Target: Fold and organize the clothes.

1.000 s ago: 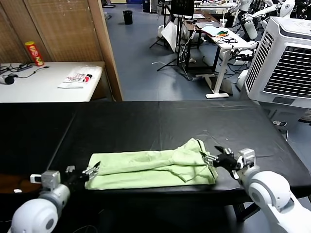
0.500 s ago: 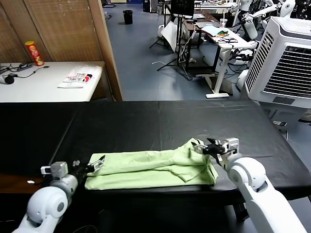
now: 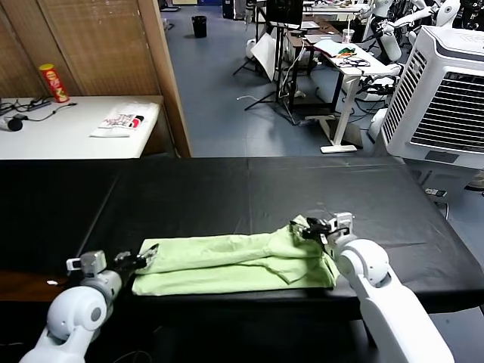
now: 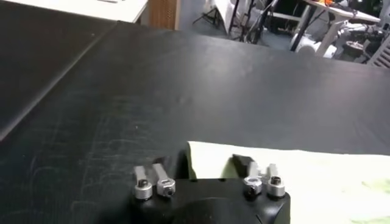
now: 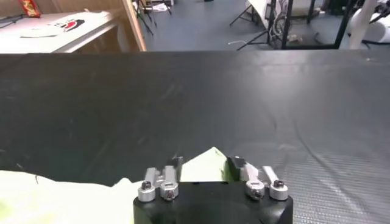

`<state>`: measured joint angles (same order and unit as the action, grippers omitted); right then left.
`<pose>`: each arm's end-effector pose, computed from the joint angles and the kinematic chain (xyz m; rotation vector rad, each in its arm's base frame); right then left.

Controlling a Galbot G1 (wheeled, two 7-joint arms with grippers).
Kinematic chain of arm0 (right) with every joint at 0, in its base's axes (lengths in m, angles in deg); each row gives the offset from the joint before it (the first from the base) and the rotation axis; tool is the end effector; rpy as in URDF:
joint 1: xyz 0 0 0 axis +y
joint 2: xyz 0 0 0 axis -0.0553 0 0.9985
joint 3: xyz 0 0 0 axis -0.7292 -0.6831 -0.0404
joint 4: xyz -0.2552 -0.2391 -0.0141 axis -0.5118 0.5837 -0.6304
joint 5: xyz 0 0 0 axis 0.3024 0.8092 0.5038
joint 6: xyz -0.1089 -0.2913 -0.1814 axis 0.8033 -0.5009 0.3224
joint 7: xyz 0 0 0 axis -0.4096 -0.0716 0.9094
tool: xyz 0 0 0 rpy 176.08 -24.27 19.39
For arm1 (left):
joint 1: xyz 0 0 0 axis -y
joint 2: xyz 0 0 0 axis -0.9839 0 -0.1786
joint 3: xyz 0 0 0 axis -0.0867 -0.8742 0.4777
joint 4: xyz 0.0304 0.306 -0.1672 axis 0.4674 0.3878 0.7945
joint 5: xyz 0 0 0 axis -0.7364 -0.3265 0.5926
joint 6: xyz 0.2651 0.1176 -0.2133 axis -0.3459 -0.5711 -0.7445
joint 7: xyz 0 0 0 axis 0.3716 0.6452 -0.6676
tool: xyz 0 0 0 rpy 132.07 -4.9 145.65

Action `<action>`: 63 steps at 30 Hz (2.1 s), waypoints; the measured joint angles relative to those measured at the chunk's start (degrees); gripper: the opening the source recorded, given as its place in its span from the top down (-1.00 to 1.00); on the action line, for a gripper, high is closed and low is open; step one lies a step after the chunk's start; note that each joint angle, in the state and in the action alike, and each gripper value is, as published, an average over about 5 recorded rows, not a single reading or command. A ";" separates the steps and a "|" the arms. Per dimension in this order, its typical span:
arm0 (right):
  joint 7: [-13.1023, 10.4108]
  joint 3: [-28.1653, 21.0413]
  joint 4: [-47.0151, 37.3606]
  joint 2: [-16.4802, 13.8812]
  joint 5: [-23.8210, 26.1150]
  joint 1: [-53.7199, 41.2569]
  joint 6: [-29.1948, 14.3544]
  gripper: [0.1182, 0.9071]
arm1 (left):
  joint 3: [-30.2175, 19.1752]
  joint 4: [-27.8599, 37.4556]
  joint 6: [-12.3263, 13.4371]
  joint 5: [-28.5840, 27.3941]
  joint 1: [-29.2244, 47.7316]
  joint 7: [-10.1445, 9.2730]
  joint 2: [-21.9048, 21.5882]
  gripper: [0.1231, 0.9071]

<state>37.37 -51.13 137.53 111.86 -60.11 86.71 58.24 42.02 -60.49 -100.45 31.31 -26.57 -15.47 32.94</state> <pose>0.3749 -0.0429 -0.2564 0.3661 -2.5269 -0.0403 0.2704 0.1291 -0.2665 -0.0469 -2.5121 0.2339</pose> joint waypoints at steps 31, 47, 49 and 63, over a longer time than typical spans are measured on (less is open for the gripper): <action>3.20 5.02 1.63 3.01 7.56 5.68 -11.11 -0.50 | -0.60 7.40 10.05 -11.11 7.31 3.71 3.40 0.10; 3.70 8.87 13.59 0.57 5.79 14.03 -11.13 -0.72 | 2.66 -0.08 10.85 -12.80 -2.29 3.59 7.65 -0.72; 3.72 8.91 14.23 0.30 5.50 14.25 -11.13 -0.72 | 2.72 -0.11 11.18 -13.12 -3.15 3.60 8.60 -0.72; 5.26 9.25 15.98 -0.58 5.69 15.06 -11.54 -0.72 | 2.15 1.70 12.28 -15.19 -4.02 3.72 13.51 0.47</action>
<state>42.63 -41.88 153.51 111.28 -54.42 101.77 46.70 44.18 -58.79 -88.17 16.12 -30.59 -11.74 46.45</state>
